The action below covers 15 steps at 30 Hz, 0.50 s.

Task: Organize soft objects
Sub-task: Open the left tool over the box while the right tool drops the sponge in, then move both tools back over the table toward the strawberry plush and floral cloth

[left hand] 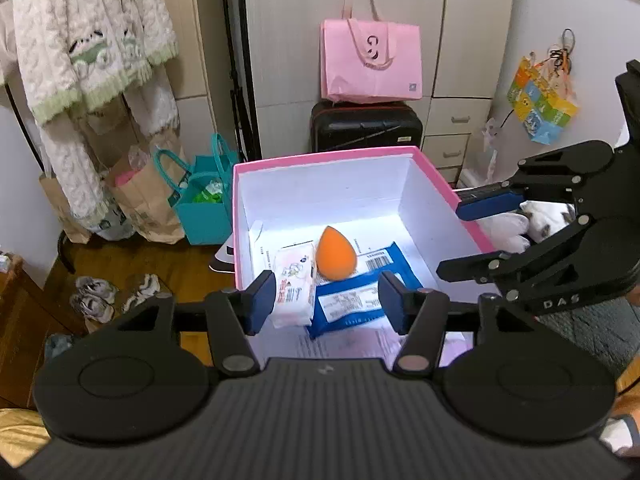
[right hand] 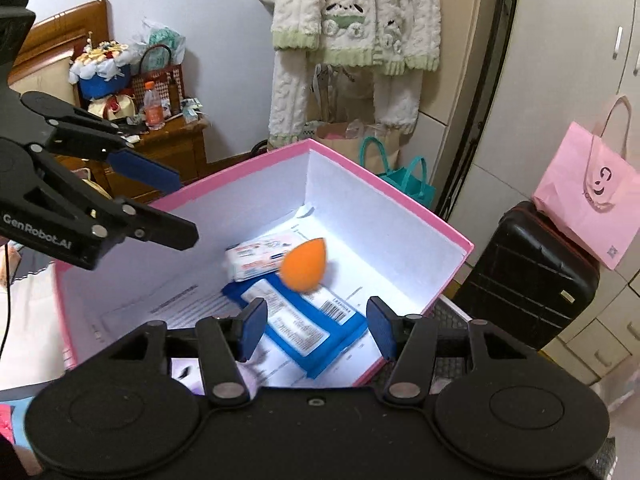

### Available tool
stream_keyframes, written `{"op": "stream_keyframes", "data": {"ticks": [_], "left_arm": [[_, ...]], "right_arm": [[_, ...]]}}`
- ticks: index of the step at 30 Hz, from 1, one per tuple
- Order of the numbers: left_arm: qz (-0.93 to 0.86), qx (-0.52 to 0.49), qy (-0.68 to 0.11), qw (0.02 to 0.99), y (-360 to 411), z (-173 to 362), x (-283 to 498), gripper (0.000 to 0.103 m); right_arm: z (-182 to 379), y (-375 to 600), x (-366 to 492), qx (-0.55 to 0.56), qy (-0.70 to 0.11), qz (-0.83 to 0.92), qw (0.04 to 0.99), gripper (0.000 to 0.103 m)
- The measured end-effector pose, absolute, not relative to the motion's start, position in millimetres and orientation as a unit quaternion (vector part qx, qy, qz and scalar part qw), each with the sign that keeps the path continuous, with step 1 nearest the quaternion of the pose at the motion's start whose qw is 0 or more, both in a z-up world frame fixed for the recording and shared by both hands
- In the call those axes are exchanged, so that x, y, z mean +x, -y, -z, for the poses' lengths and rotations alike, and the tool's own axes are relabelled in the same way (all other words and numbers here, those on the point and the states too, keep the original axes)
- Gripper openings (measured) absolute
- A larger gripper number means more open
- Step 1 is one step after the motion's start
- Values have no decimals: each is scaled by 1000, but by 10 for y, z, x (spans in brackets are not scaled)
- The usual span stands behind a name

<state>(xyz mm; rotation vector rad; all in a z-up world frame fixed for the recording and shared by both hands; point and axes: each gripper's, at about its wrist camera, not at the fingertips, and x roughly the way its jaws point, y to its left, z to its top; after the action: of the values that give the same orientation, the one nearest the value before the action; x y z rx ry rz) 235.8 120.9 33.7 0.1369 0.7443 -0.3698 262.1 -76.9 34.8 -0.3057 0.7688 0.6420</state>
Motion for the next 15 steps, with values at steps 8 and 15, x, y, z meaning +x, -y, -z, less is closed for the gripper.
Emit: {"op": "stream_keyframes", "data": {"ticks": [8,15], "left_arm": [[221,64,-358,905,-1196,-575,1888,61],[251,85,-344,901,-1096,-680,1449,62]], "right_arm": [[-604,841,2102,-147,-348,-318,870,61],[-763,902,1619,-173,-327,-312,875,62]]}}
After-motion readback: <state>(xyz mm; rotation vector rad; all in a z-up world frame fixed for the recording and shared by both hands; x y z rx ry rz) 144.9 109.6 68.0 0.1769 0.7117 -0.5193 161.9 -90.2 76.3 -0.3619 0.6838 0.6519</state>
